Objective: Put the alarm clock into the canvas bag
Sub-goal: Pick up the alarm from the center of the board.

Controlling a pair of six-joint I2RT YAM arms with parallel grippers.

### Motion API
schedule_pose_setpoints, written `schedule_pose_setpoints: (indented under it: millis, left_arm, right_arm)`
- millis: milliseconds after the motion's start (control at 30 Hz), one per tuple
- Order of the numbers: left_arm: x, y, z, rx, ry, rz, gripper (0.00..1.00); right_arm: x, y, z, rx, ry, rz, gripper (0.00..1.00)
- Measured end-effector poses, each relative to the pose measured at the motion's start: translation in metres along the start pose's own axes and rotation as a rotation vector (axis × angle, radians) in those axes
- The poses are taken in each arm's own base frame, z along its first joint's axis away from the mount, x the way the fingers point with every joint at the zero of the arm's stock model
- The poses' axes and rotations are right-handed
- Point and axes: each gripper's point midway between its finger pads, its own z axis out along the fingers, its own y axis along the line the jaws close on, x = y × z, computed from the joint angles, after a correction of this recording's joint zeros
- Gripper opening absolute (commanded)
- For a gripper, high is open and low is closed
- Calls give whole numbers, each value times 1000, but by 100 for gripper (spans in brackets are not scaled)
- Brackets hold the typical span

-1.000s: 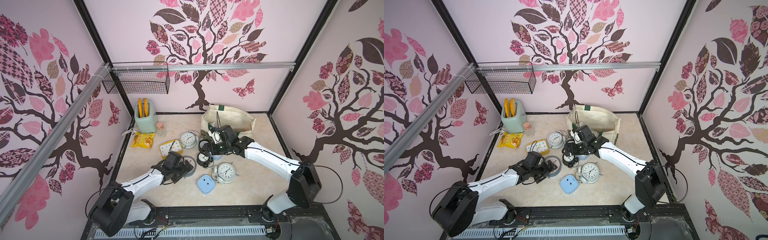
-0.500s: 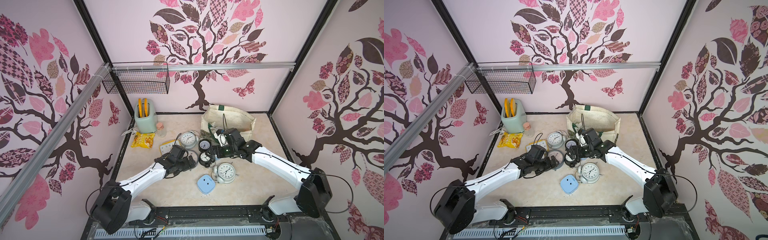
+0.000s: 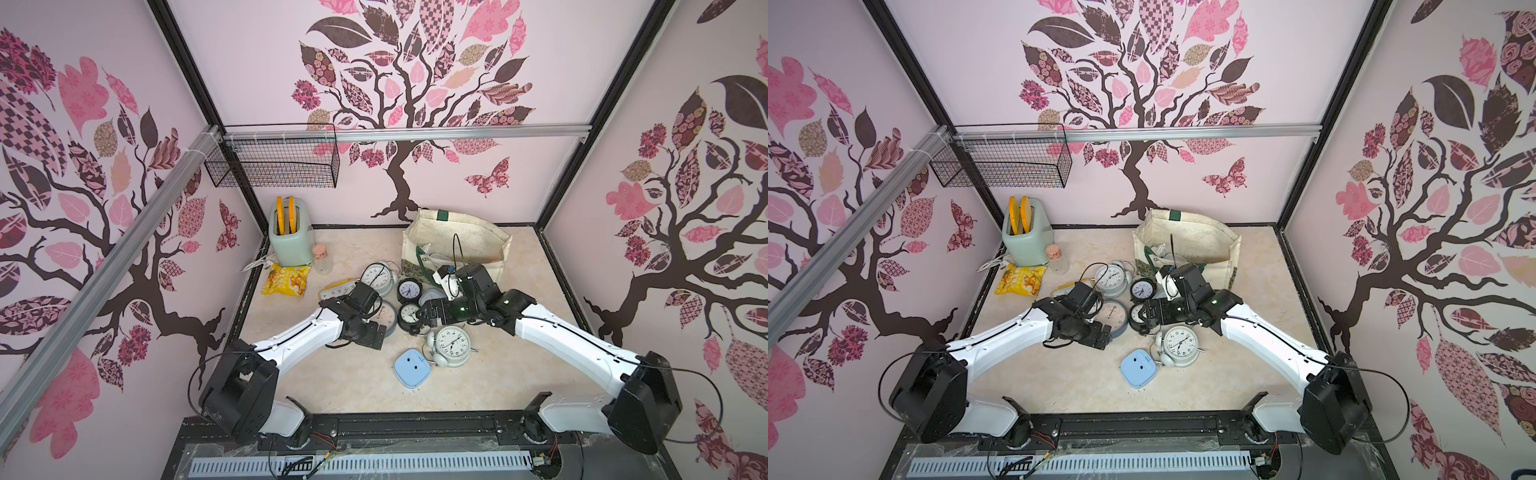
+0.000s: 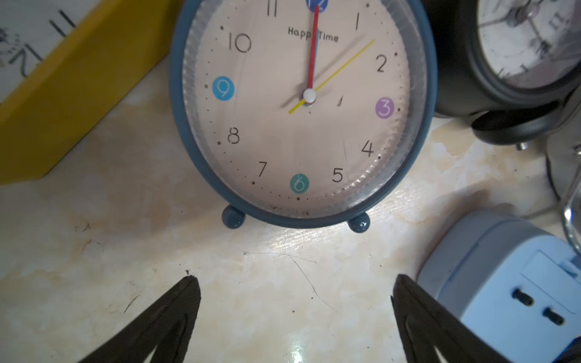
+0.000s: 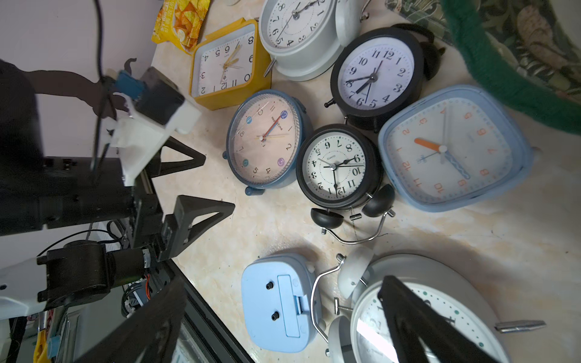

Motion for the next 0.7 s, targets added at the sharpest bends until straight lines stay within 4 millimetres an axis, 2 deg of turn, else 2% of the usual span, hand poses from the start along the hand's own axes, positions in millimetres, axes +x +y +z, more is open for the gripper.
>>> schedule_pose_setpoints:
  millis: [200, 400, 700]
  left_arm:
    - [-3, -4, 15, 17, 16, 30, 98]
    - [-9, -6, 31, 14, 40, 14, 98]
    - [-19, -3, 41, -15, 11, -56, 94]
  right_arm:
    - [-1, 6, -10, -18, -20, -9, 100]
    - [-1, 6, -10, -22, -18, -9, 100]
    - [0, 9, -10, -36, -12, -10, 100]
